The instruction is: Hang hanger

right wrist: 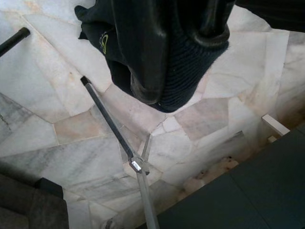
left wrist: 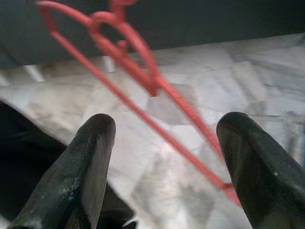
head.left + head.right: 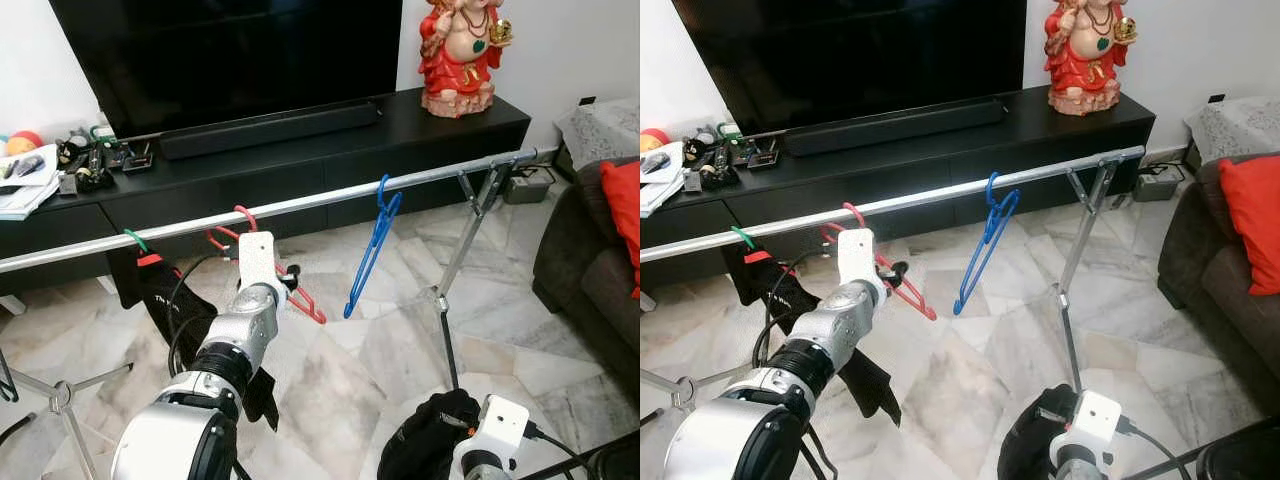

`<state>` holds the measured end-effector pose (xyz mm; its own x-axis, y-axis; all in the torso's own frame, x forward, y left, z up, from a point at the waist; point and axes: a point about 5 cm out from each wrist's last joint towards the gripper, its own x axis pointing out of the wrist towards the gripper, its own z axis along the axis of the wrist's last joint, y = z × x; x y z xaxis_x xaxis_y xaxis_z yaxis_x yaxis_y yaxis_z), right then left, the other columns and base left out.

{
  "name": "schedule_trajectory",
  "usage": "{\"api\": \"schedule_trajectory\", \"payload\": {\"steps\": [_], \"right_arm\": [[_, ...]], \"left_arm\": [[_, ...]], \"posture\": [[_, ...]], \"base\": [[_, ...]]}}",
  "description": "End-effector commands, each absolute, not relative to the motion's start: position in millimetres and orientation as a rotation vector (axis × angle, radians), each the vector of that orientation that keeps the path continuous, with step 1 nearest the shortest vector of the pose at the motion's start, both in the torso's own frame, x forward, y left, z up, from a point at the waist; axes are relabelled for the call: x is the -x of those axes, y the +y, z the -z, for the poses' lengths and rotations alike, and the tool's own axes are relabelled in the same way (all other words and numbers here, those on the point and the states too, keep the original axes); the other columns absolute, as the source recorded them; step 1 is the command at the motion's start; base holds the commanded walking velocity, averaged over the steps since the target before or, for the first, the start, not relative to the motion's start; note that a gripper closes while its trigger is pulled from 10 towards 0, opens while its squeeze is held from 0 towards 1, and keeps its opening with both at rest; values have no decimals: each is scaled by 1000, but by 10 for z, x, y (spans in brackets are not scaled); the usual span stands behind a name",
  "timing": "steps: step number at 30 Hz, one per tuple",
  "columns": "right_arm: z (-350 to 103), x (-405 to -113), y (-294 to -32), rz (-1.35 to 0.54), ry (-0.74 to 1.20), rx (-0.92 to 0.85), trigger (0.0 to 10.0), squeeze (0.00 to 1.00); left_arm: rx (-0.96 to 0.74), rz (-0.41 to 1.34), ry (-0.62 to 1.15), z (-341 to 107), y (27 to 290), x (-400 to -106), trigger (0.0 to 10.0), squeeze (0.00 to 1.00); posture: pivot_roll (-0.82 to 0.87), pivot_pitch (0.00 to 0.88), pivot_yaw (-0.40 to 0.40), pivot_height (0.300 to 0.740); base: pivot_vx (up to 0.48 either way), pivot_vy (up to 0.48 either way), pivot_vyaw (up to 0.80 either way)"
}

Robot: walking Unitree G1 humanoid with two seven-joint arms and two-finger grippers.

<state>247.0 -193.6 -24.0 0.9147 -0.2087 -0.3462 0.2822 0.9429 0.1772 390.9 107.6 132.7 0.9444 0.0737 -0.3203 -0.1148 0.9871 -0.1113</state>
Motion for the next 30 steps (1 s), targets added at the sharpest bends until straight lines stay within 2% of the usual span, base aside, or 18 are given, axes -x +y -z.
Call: {"api": "schedule_trajectory", "payload": {"steps": [1,13,15,18,23,27,30], "right_arm": [[241,-2482,-1892,244,335,-228,10000,0],[236,-2485,-1892,244,332,-226,10000,0],[235,-2487,-1889,244,331,-226,10000,0],[235,-2486,-1887,247,330,-227,10000,0],[241,-2476,-1891,248,332,-227,10000,0],[257,-2458,-1886,242,340,-226,10000,0],[259,-2462,-1876,237,343,-225,10000,0]], "left_arm": [[116,-154,329,-1341,1141,-3924,10000,0],[118,-178,343,-1311,1165,-3922,10000,0],[181,-46,241,-1420,1060,-3947,10000,0],[151,64,147,-1443,1033,-3917,10000,0],[29,176,98,-1166,1212,-3683,10000,0],[43,210,67,-1016,1432,-3442,10000,0],[5,224,22,-1018,1497,-3344,10000,0]], "posture": [[-37,77,123,740],[-38,78,125,740],[-39,77,127,740],[-43,77,129,740],[-37,73,131,740],[-25,68,123,740],[-20,62,118,740]], "base": [[0,0,0],[0,0,0],[0,0,0],[0,0,0],[0,0,0],[0,0,0],[0,0,0]]}}
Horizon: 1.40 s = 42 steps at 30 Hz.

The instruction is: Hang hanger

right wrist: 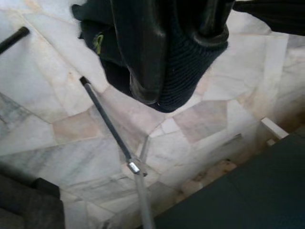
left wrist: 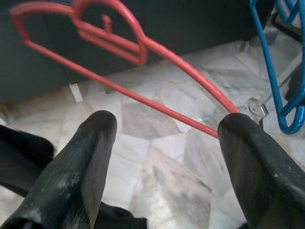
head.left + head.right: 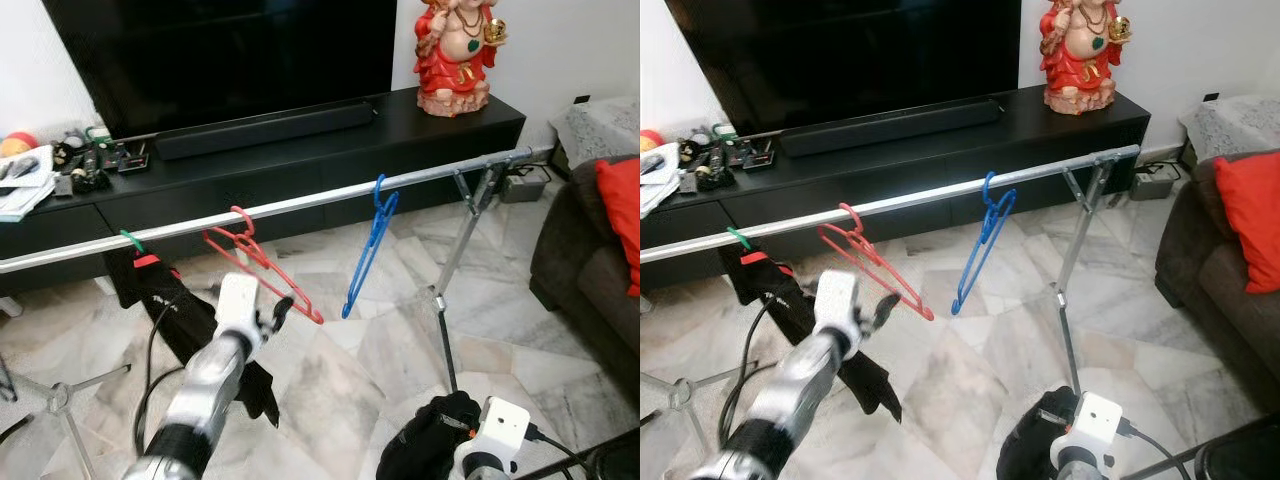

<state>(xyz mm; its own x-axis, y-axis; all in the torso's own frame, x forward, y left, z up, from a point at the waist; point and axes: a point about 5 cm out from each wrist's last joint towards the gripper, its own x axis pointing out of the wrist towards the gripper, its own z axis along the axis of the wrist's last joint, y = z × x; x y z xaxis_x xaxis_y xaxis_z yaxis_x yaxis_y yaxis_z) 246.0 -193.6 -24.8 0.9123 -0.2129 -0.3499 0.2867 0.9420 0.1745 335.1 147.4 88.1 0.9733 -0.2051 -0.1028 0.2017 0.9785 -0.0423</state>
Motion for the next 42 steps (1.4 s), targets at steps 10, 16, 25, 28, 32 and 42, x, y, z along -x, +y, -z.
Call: {"api": "schedule_trajectory", "payload": {"steps": [10,16,25,28,32,42], "right_arm": [[223,-2497,-1876,235,319,-232,10000,0],[245,-2463,-1895,239,328,-226,10000,0],[243,-2465,-1886,238,326,-226,10000,0],[239,-2470,-1886,238,324,-226,10000,0],[234,-2475,-1892,241,322,-225,10000,0],[221,-2486,-1935,256,318,-222,10000,0]], "left_arm": [[44,245,-38,-1129,1393,-3260,10000,0],[47,276,-25,-1087,1315,-3185,10000,0],[49,290,-25,-1115,1292,-3174,10000,0],[47,292,-27,-1121,1292,-3175,10000,0],[49,298,-37,-1144,1286,-3169,10000,0],[80,333,-40,-1170,1223,-3143,10000,0]], "posture": [[-37,47,122,740],[-42,37,123,740],[-41,33,124,740],[-41,33,124,740],[-37,41,121,740],[-33,46,119,740]], "base": [[0,30,0],[0,462,0],[0,372,0],[0,182,0],[0,0,0],[0,0,0]]}}
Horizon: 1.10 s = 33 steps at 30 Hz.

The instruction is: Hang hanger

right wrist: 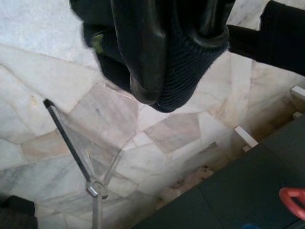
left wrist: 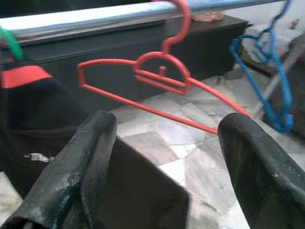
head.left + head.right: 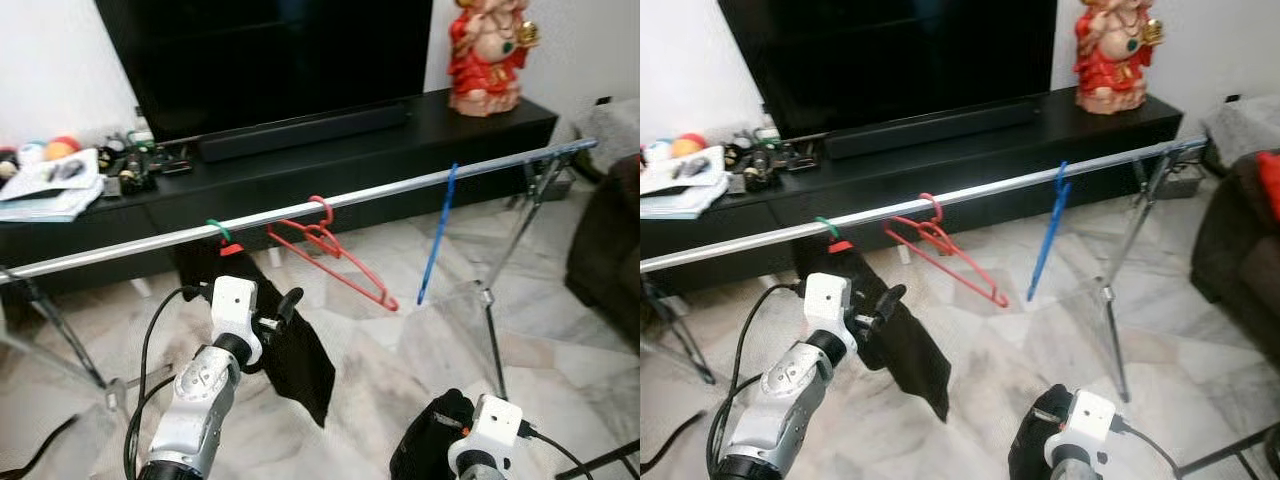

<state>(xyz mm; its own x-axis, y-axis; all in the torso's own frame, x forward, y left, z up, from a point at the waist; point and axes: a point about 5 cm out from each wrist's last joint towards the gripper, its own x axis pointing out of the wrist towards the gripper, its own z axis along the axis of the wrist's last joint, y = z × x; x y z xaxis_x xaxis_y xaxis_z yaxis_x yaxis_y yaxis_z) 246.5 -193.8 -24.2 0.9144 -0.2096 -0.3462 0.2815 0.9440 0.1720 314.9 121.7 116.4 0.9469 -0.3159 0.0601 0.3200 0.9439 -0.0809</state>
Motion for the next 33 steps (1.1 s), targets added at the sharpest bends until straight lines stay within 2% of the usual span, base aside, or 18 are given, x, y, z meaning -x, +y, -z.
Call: {"api": "schedule_trajectory", "payload": {"steps": [1,9,16,24,33], "right_arm": [[218,-2490,-1942,258,318,-221,10000,0],[155,-2551,-2045,238,304,-183,10000,0],[105,-2579,-2206,229,302,-141,10000,0],[66,-2635,-2161,227,284,-153,10000,0],[123,-2567,-2142,241,297,-168,10000,0]], "left_arm": [[82,333,-39,-1167,1217,-3144,10000,0],[120,171,0,-1025,1434,-3139,10000,0],[154,123,-32,-1053,1424,-3156,10000,0],[146,121,-58,-1181,1436,-3269,10000,0],[113,116,-58,-1206,1464,-3301,10000,0]], "posture": [[-34,44,116,740],[-50,21,49,740],[-54,18,0,740],[-52,40,20,740],[-45,59,37,740]], "base": [[0,0,0],[0,0,0],[0,0,0],[0,0,0],[0,0,0]]}}
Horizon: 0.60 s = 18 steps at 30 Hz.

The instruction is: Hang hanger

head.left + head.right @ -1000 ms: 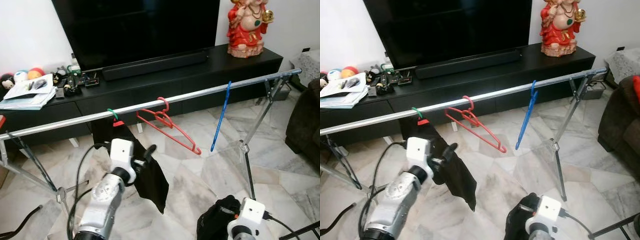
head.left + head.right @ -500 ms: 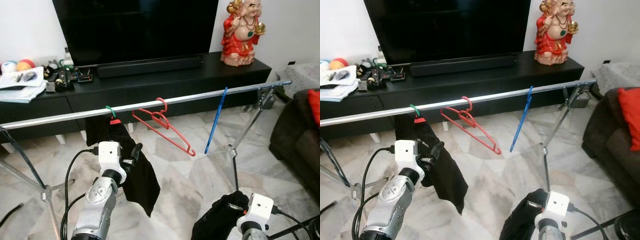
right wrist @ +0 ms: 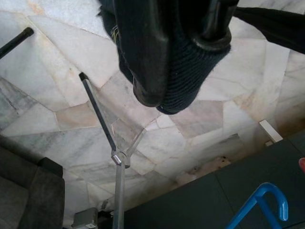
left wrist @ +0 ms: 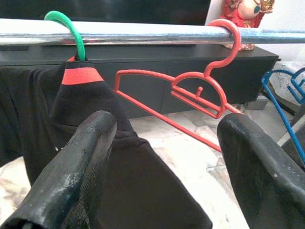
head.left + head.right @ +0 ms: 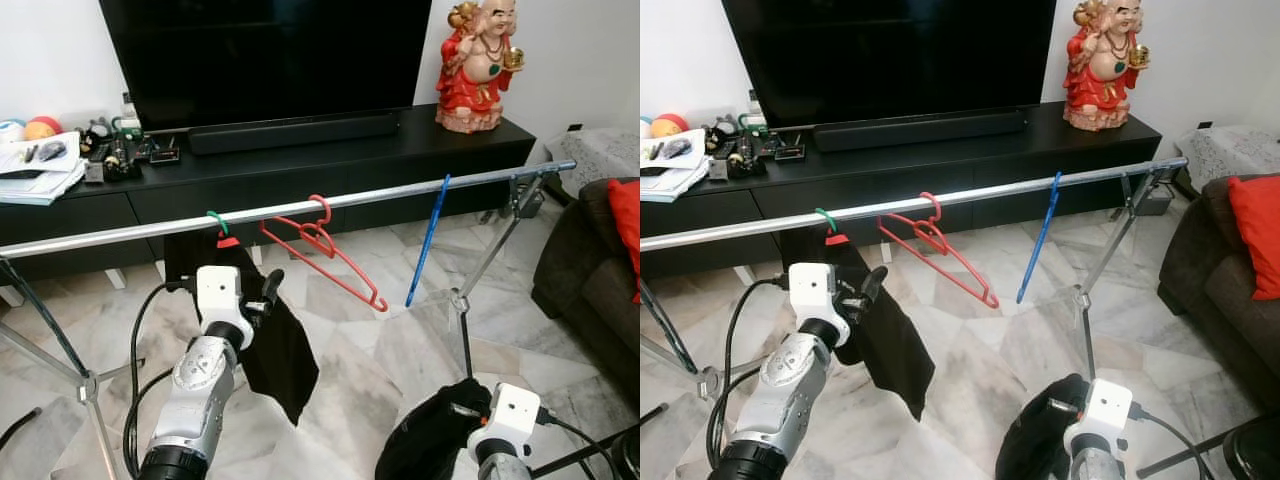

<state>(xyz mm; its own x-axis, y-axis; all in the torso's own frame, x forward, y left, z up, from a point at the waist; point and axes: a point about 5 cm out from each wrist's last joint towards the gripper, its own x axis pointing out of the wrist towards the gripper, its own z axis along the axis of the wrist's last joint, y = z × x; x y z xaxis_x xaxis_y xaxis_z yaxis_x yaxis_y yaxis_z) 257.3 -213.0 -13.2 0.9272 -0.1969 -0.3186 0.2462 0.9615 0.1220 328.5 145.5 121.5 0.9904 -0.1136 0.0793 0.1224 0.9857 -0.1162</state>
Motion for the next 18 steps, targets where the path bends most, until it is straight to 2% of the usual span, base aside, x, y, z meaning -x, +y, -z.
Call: {"api": "schedule_trajectory", "payload": {"steps": [1,18], "right_arm": [[124,-2566,-2138,241,297,-169,10000,0],[171,-2516,-2078,240,306,-181,10000,0]], "left_arm": [[111,123,-59,-1215,1451,-3305,10000,0],[80,153,-49,-1178,1441,-3223,10000,0]], "posture": [[-43,65,38,740],[-38,79,65,740]], "base": [[0,0,0],[0,0,0]]}}
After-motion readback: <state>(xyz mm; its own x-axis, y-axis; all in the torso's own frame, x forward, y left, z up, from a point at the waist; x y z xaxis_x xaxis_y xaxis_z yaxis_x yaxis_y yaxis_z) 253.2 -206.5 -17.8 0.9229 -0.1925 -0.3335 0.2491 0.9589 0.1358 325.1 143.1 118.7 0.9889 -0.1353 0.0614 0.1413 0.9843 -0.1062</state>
